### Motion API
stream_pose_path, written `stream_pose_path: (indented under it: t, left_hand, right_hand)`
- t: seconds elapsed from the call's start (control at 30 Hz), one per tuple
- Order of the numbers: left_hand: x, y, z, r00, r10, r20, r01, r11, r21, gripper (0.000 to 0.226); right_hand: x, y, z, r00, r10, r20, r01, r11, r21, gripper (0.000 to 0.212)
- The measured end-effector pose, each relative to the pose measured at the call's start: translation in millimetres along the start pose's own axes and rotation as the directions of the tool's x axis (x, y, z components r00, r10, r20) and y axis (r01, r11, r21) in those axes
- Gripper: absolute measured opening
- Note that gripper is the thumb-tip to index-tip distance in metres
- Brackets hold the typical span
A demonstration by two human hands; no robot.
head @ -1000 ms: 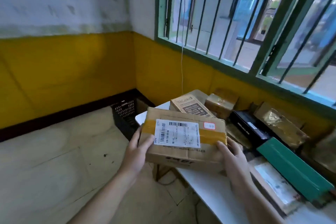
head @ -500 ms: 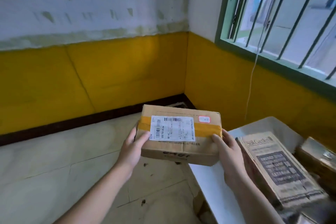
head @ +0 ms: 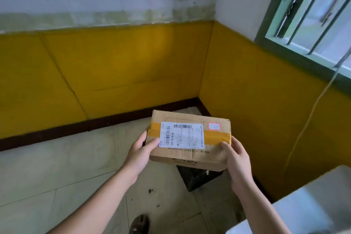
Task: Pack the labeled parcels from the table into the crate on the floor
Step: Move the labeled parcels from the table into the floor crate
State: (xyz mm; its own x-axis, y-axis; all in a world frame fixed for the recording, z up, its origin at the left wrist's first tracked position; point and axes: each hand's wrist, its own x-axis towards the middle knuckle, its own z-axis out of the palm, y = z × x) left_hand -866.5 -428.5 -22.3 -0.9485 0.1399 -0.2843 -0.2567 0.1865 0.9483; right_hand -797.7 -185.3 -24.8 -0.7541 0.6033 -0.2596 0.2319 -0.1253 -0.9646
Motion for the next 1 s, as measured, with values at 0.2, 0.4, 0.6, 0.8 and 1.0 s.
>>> stream_pose_path:
  t: [0.2, 0.4, 0.6, 0.8, 1.0]
  left_hand:
    - [138.8, 16.2, -18.4, 0.981, -0.075, 0.179, 0.066, 0.996, 0.058, 0.032]
    - [252.8, 16.7, 22.0, 0.924, -0.15, 0.351, 0.081, 0.976, 0.204, 0.041]
    - [358.0, -3.1, 82.0, 0.863, -0.257, 0.435, 0.096, 0.929, 0.358, 0.052]
    - [455.1, -18.0, 129.1, 0.791, -0.421, 0.444, 0.2, 0.864, 0.462, 0.05]
    - [535.4, -52.4, 160.3, 0.74, -0.527, 0.418, 0.27, 0.802, 0.534, 0.061]
  right_hand:
    - [62.0, -4.1, 67.5, 0.977, 0.113, -0.179, -0.111, 0.994, 0.024, 0.025]
    - [124.7, 7.0, 81.0, 0.916, 0.152, -0.371, -0.153, 0.988, 0.028, 0.044]
    - [215.2, 53.9, 90.9, 0.856, 0.291, -0.427, -0.263, 0.957, 0.123, 0.048]
    - [290.1, 101.2, 110.9, 0.72, 0.531, -0.446, -0.461, 0.847, 0.265, 0.063]
    - [357.0, 134.4, 142.6, 0.618, 0.631, -0.469, -0.525, 0.775, 0.352, 0.045]
